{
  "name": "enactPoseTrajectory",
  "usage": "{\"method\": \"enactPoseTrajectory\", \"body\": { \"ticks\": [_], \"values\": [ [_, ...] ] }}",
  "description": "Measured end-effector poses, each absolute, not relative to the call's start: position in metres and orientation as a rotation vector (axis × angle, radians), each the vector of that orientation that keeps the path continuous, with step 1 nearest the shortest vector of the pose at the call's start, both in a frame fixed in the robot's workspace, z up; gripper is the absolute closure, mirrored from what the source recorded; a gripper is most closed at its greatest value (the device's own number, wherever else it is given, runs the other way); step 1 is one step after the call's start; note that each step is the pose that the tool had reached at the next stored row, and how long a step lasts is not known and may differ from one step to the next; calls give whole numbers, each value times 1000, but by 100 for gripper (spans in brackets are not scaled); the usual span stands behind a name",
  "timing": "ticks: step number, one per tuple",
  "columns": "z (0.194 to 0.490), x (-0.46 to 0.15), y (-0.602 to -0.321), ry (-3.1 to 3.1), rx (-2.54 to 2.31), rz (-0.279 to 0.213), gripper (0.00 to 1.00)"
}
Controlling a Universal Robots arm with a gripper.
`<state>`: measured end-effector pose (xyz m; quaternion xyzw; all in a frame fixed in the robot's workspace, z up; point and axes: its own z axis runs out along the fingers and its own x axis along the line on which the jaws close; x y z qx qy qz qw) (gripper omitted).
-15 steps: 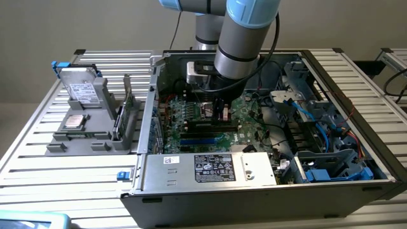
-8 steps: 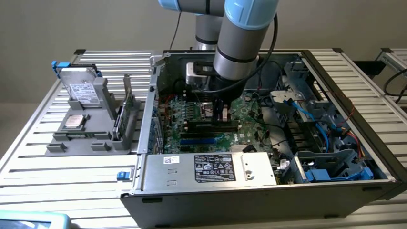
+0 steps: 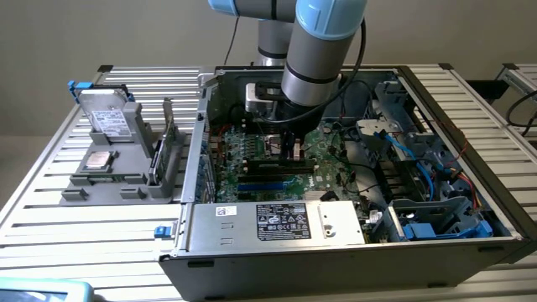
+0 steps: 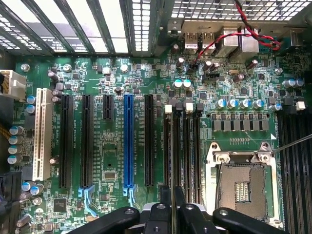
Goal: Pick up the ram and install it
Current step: 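Insert the ram into the slot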
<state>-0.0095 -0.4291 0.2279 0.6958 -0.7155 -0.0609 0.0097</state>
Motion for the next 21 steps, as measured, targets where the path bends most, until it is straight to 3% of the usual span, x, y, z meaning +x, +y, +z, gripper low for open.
{"method": "enactPoseTrajectory", "body": {
  "ticks": [21],
  "values": [
    [226,-11,-429,-2207,2201,-190,86]
  ]
}}
